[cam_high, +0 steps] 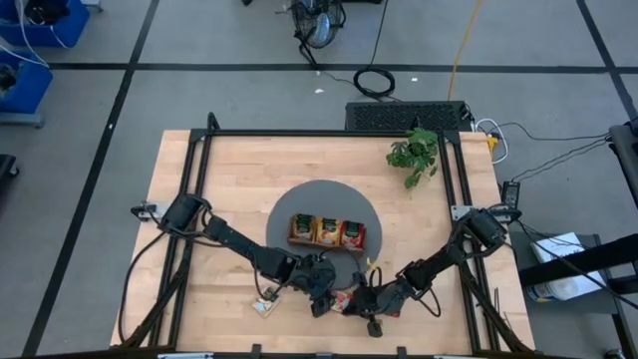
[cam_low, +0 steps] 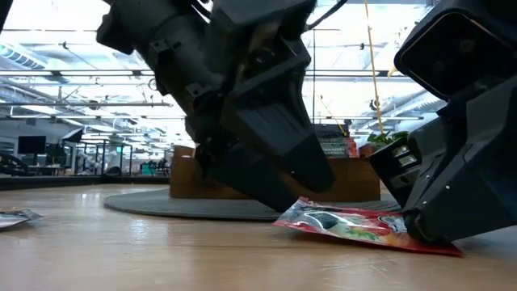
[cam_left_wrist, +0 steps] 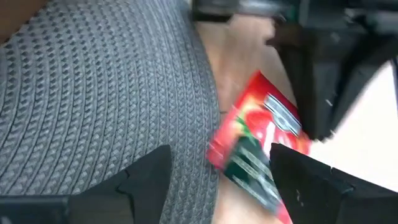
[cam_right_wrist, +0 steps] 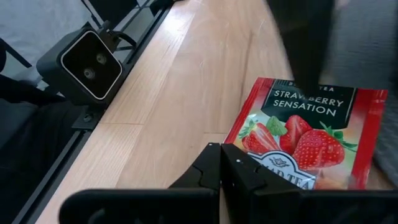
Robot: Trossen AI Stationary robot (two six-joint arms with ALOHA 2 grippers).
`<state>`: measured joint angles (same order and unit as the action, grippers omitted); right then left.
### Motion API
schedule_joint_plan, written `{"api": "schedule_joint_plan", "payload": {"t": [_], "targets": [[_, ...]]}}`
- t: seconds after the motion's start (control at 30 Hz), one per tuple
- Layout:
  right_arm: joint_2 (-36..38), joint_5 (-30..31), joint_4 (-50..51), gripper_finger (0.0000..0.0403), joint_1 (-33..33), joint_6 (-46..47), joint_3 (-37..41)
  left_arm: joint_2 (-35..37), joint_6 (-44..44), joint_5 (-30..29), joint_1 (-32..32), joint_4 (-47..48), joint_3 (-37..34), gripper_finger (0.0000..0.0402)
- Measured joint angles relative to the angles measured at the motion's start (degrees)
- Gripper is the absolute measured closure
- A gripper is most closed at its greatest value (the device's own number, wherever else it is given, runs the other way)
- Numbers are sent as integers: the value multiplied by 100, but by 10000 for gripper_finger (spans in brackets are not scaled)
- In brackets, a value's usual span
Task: Pick & Place Tea
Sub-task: Put the red tea bag into the right section of the wooden organizer
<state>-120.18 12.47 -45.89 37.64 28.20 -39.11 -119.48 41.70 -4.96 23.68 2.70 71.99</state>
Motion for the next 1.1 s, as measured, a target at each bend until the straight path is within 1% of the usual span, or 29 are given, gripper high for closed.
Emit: {"api": "schedule_joint_plan", "payload": {"t": [0.17, 0.4, 0.5, 0.67, 0.93, 1.03, 1.1], "targets": [[0, 57, -7, 403, -1, 25, 0, 0, -78, 81, 124, 9, -4, 150], [0, 88, -72, 403, -1, 17, 7, -13, -378, -82, 111, -198, -11, 191], [-7, 212, -80, 403, -1, 16, 7, -22, -524, -122, 111, -310, -17, 204], [-30, 604, -131, 403, -1, 6, 13, -28, -585, -125, 111, -434, -22, 206], [-37, 744, -129, 403, -1, -25, 15, -28, -771, -152, 111, -719, -22, 189], [-39, 828, -129, 403, -1, -29, 15, -28, -818, -258, 109, -723, -22, 197], [-39, 842, -129, 403, -1, -28, 17, -28, -846, -343, 111, -725, -22, 213]]}}
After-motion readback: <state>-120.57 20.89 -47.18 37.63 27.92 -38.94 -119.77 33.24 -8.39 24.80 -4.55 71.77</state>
